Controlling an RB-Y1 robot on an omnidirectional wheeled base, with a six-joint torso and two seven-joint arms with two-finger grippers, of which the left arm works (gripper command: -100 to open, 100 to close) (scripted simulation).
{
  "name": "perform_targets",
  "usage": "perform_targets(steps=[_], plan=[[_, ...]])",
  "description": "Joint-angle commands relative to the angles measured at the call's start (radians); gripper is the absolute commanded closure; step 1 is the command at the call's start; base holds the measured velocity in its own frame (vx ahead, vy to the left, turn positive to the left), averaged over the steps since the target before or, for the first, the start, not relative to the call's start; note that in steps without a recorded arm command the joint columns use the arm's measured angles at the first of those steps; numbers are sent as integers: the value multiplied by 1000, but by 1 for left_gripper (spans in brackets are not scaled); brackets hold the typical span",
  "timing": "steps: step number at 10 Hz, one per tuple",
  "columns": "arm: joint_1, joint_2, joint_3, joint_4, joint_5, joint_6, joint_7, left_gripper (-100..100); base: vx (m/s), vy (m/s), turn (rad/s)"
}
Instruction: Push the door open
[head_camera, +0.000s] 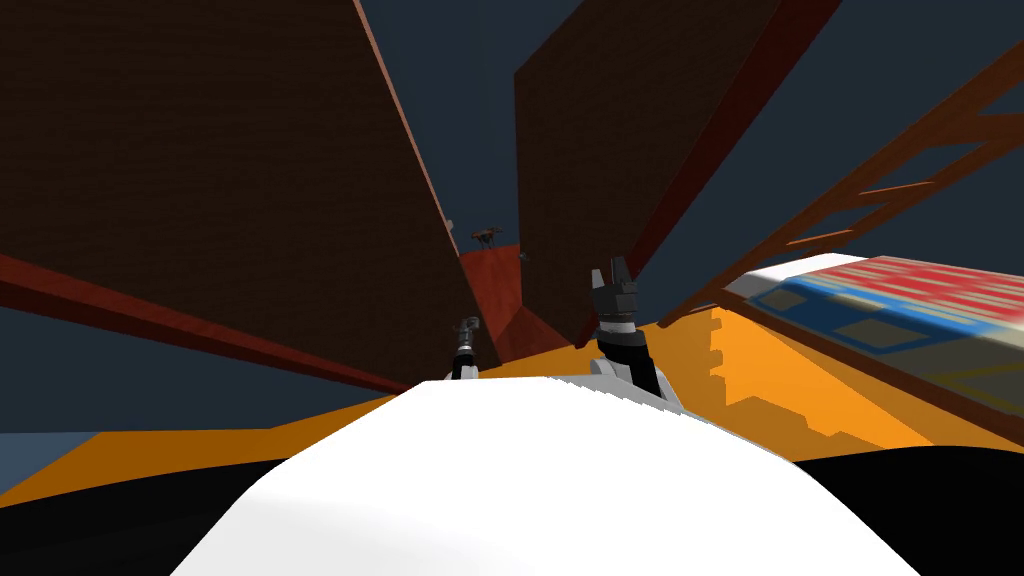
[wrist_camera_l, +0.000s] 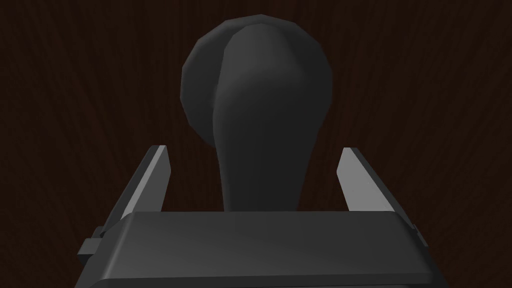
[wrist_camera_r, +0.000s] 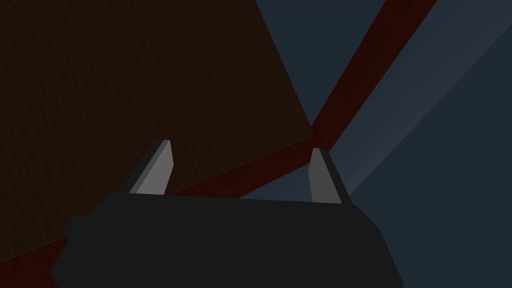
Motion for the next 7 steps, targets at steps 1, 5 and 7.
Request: perform_targets(steps=[1, 5, 7], plan=[[1, 0, 0, -1, 0, 1, 0, 100, -10, -1, 5], [1, 0, 0, -1, 0, 1, 0, 100, -13, -1, -2], [-4, 12, 13, -1, 7, 2, -9, 100, 48, -6, 15]])
